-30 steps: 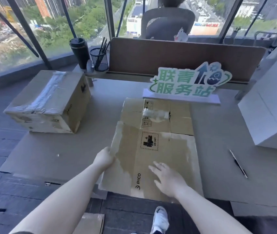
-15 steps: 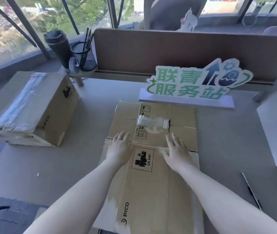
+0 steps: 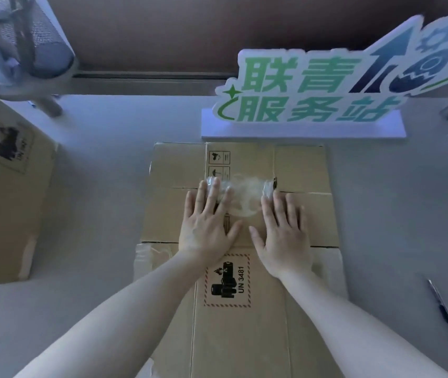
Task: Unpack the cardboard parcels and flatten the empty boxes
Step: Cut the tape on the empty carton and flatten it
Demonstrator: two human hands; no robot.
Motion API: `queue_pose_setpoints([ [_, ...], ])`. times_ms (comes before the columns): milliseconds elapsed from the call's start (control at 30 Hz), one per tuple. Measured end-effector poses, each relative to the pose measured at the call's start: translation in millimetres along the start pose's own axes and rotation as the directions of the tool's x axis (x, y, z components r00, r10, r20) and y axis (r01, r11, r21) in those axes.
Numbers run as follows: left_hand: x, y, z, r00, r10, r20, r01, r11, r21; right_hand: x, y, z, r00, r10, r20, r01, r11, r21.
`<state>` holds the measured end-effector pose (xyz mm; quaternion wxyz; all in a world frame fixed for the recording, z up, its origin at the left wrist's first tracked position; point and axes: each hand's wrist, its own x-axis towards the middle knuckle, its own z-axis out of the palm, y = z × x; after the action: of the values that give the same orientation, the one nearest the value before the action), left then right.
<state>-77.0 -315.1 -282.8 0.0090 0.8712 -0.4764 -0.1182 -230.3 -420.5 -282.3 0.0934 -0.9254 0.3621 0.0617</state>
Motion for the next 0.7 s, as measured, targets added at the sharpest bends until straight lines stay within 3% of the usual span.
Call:
queue_pose_setpoints([
  [233,1,-2,-2,1.0,0.019,0.022,-0.019,1.0,-0.014,-1,0,6,0.999,0.01,-0.035,-0.009,1.0,0.018],
  [367,-16,-6,-16,0.999,0.022,0.044,-0.015,0.986,-0.169,-24,-10,1,0.997,0.063,-0.054,-0.06,0.996,0.061],
  [500,-75,-9,-5,0.994,0.094,0.048,-0.09,0.993,-0.082,-89,-22,13,0.994,0.107,0.013,-0.108,0.989,0.098],
  [700,-93,-11,20,0.993,0.117,0.03,-0.117,0.993,0.008,-108,-25,29,0.991,0.127,-0.044,-0.127,0.992,0.005],
])
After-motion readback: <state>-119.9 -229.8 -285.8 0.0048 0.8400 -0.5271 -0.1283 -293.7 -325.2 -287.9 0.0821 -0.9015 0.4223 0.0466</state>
